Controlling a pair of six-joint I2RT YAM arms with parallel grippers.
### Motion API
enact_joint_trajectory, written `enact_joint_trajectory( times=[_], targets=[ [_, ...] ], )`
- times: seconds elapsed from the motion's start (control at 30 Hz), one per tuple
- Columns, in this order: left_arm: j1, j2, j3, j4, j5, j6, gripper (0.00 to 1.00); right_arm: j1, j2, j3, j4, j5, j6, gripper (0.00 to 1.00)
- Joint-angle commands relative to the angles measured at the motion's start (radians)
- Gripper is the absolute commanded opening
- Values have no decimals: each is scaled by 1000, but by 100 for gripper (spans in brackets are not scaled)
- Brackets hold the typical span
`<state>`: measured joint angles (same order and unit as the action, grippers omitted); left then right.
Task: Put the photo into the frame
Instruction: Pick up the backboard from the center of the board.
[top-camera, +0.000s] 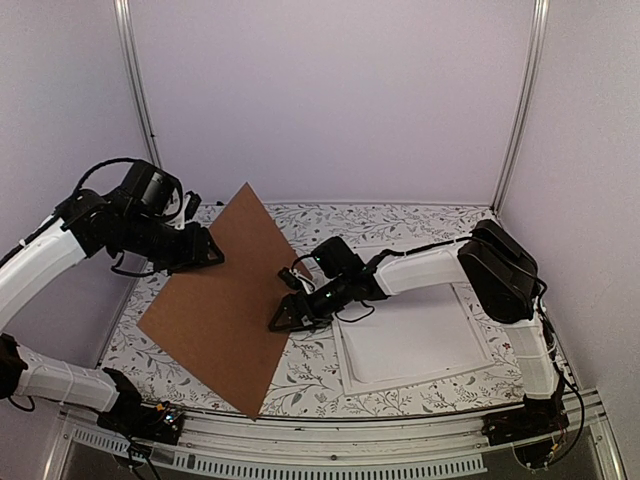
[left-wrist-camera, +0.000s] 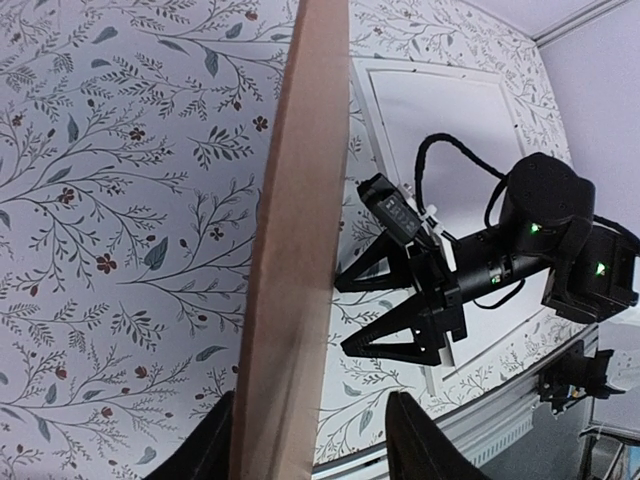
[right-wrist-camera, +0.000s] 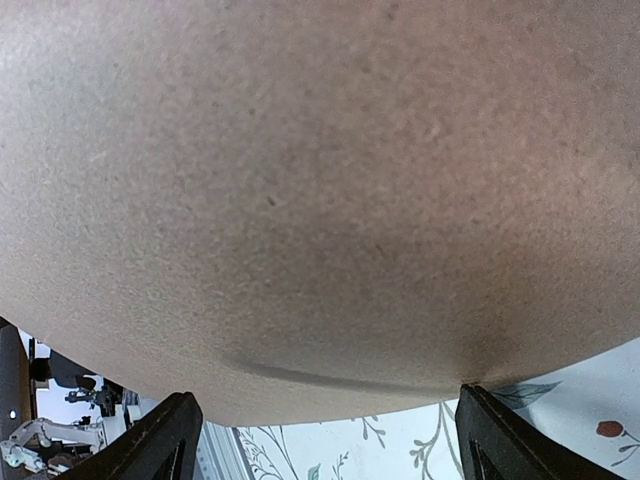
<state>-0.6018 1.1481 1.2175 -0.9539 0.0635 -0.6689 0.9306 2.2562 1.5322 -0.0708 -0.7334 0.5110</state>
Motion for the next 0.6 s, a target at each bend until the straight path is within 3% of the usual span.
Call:
enact_joint_trajectory(
  times=[0.0,0.07,0.4,0.47,0.57],
  targets=[
    [6,5,44,-21,22,8,30,1,-40,-13,-3,19,-16,92],
    [8,7,58,-34,16,9,29,1,-38,-15,-1,18,-16,92],
    [8,0,80,-43,25,2,51,2,-39,-26,7,18,-14,92],
    [7,-3,82,-43,29,2,51,2,-38,-27,9,17,-12,92],
    [8,-2,73,-43,30,2,41,2,-37,-29,11,17,-12,92]
  ],
)
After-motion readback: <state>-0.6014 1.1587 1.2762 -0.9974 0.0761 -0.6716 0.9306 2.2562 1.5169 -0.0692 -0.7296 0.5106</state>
